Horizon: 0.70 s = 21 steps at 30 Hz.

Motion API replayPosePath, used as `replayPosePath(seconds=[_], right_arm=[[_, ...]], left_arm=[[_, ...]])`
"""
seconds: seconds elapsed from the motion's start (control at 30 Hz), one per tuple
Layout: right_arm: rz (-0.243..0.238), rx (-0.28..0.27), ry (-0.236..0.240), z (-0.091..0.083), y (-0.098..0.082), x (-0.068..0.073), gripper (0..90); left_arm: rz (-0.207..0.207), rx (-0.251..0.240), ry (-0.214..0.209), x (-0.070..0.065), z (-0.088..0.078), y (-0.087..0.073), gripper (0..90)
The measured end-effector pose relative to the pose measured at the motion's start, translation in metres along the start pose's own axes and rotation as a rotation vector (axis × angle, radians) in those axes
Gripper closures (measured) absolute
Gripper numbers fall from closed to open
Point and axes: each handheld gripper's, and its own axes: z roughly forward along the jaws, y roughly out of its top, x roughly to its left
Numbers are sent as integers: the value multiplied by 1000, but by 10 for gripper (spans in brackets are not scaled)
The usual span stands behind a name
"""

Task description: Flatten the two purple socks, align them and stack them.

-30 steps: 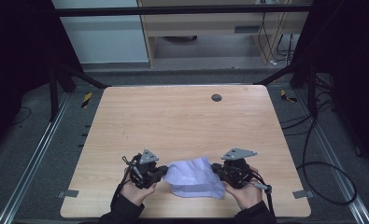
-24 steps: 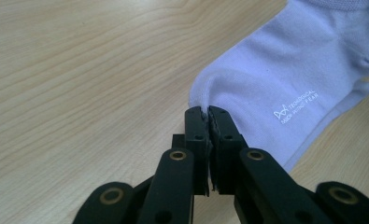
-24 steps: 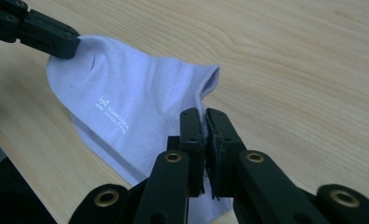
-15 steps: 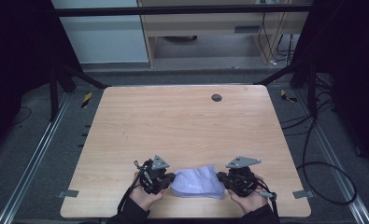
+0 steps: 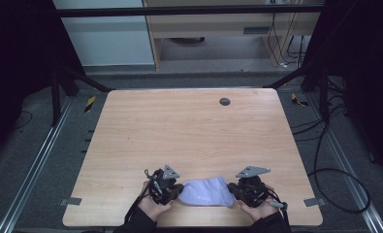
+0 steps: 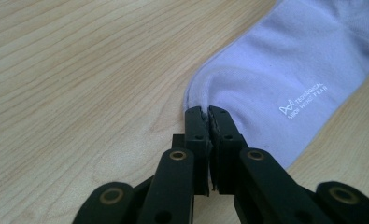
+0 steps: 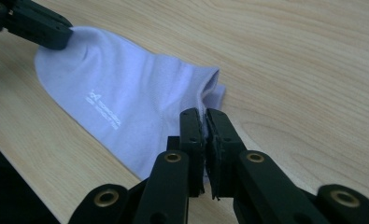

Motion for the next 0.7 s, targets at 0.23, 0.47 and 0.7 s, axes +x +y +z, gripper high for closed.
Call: replayPosePath(seconds=[0.23,0.47,0.7], right_arm=[[1,17,-5,10,-6,-7,841],[-28,-56,-14,5,-5,-7,724],[-71,-140,74,10,-6,-3,801]], left_arm=[[9,8,10,1,3,-1,861],[19,-79,22,2,-10,2,684],[67,-131,17,-11,-6,5,777]])
